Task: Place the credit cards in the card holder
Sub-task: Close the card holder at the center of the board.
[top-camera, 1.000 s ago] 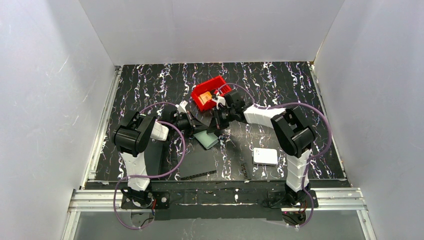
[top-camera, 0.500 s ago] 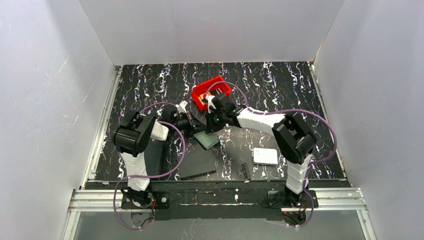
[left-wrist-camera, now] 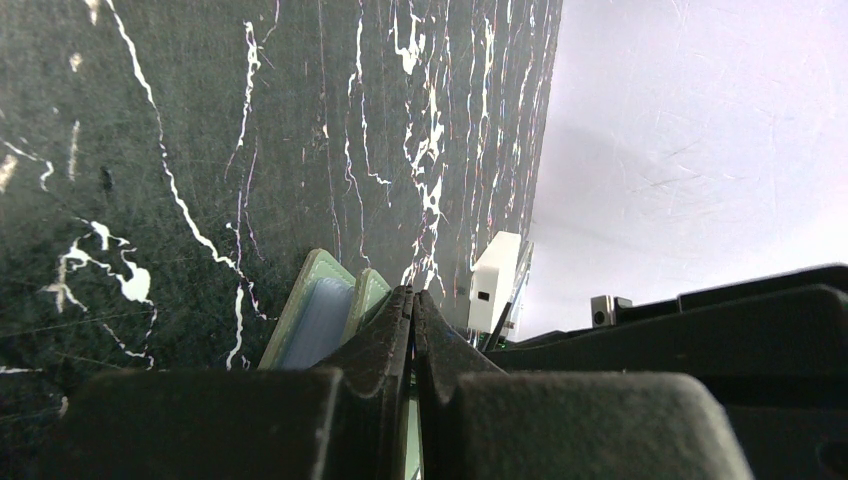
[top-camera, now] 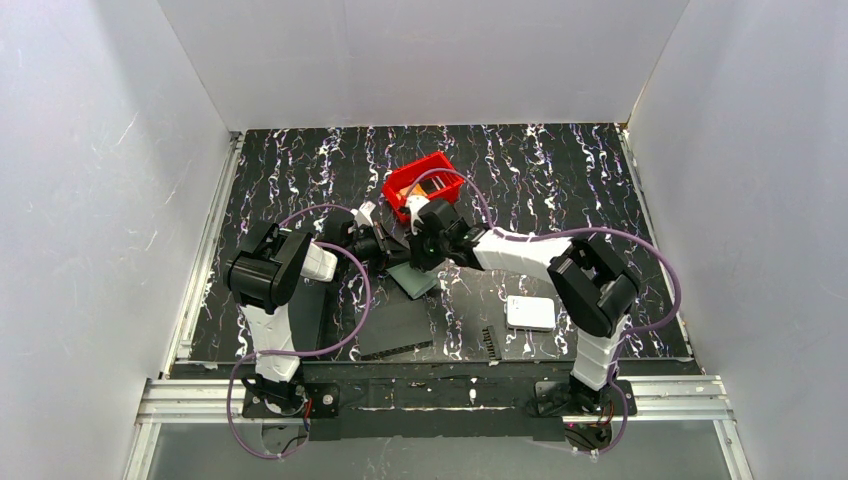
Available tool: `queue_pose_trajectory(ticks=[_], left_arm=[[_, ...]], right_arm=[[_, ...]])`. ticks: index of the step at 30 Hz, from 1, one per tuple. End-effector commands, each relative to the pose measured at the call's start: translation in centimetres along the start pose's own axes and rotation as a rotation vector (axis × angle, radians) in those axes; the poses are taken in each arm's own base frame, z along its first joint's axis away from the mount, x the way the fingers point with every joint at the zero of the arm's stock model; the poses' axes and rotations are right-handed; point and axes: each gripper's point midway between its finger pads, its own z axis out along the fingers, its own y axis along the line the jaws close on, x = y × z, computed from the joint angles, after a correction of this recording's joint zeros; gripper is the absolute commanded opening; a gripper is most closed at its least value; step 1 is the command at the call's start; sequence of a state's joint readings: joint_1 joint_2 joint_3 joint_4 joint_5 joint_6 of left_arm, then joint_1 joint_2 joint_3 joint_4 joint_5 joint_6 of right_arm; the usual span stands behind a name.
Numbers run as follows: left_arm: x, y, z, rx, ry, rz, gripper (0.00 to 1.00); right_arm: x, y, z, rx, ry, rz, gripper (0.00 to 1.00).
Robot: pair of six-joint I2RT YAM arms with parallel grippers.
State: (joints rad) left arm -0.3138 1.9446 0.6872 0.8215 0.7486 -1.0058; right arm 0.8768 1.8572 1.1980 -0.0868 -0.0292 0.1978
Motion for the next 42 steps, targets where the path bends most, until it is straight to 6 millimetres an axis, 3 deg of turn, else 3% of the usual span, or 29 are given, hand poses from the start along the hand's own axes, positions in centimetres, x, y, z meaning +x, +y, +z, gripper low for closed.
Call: queue_pose_trajectory(ticks=[1, 7, 16, 21, 27, 42], left_arm=[[4.8, 10.1, -1.3, -0.363, 0.054, -0.138, 0.0], [4.8, 10.1, -1.3, -0.36, 0.055, -0.136, 0.0], [4.8, 10.1, -1.2, -0.361, 0.057, -0.135, 0.0], [4.7, 10.0, -1.3, -0.36, 0.053, -0.133, 0.0], [4.7, 10.1, -1.3, -0.361, 0.053, -0.135, 0.0], [4.7, 10.0, -1.2, -0.358, 0.054, -0.133, 0.0]], right_arm=[[7.2, 2.2, -0.4, -0.203, 0.216, 0.123, 0.01], [6.0, 2.0, -0.9, -0.379, 0.17, 0.287, 0.01], [5.9, 1.6, -0.8, -0.408, 0.176, 0.276, 0.01], [5.2, 0.7, -0.1, -0.335, 0.158, 0.308, 0.01], [5.7, -0.3, 0.1, -0.216, 0.203, 0.314, 0.01], [6.8, -0.4, 0.6, -0.003, 0.278, 0.191, 0.01]])
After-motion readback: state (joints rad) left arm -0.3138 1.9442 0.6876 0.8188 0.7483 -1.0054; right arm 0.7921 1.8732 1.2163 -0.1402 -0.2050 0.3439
